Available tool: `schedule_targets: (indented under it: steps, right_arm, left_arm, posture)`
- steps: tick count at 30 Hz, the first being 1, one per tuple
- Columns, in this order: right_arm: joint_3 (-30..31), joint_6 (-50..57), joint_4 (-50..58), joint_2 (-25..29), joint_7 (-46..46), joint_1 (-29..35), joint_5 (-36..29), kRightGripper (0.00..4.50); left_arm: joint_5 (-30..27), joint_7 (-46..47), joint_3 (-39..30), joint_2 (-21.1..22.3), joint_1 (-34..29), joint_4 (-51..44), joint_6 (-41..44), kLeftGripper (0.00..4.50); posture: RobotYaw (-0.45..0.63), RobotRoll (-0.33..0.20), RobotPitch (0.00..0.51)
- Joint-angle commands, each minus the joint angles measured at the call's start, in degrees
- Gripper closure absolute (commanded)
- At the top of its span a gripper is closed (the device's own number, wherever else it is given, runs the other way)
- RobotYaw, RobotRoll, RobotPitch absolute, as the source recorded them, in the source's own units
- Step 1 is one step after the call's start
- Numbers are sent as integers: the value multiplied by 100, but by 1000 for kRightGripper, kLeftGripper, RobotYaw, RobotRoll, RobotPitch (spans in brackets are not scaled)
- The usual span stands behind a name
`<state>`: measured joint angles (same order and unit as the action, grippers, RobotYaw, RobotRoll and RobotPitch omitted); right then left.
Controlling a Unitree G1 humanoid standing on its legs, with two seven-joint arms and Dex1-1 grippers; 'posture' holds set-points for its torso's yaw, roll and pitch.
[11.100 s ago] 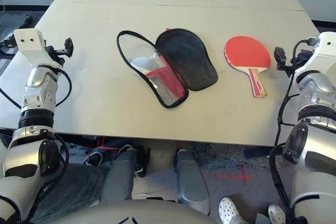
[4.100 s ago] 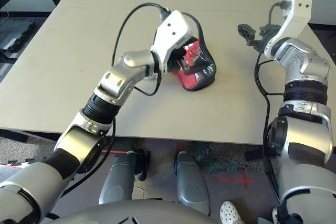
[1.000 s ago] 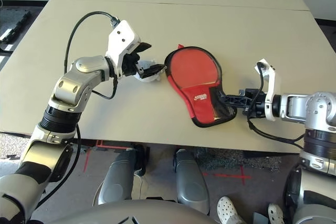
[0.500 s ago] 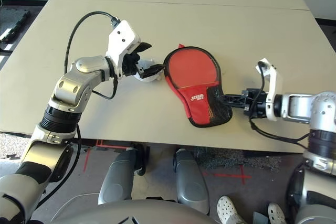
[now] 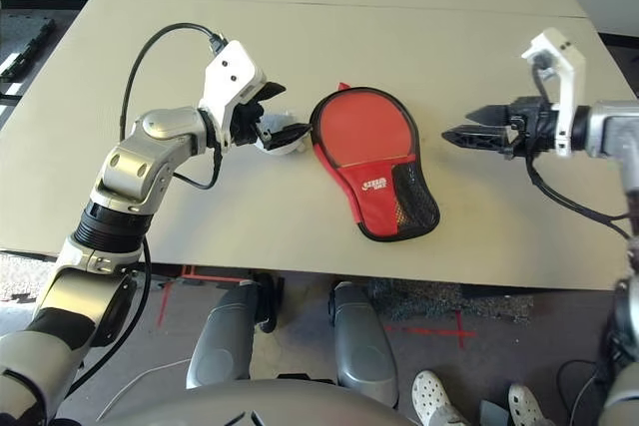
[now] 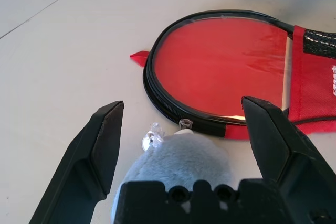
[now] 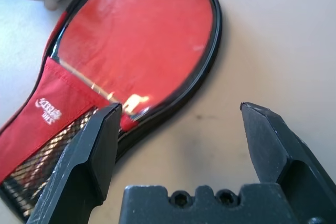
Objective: Store the ping-pong paddle in its case and zip it.
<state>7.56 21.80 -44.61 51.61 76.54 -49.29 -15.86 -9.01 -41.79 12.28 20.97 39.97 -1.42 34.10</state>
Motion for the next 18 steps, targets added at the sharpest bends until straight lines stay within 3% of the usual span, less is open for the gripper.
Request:
schedule_targets:
  steps: [1, 9, 18]
  right_arm:
    - [95, -1307, -1078, -436, 114, -403, 529, 27]
    - [148, -2966, -2135, -1229, 278, -719, 1245, 27]
    - [161, -3256, -2592, -1499, 60, -770, 1839, 27]
  left_arm:
    - [-1, -26, 18, 95, -70, -163, 114, 0]
    - [-36, 6, -56, 274, -161, -397, 299, 0]
    - [-48, 25, -113, 386, -200, -504, 457, 0]
  posture:
    - [31, 0, 222]
    - [72, 0, 221]
    - [79, 0, 228]
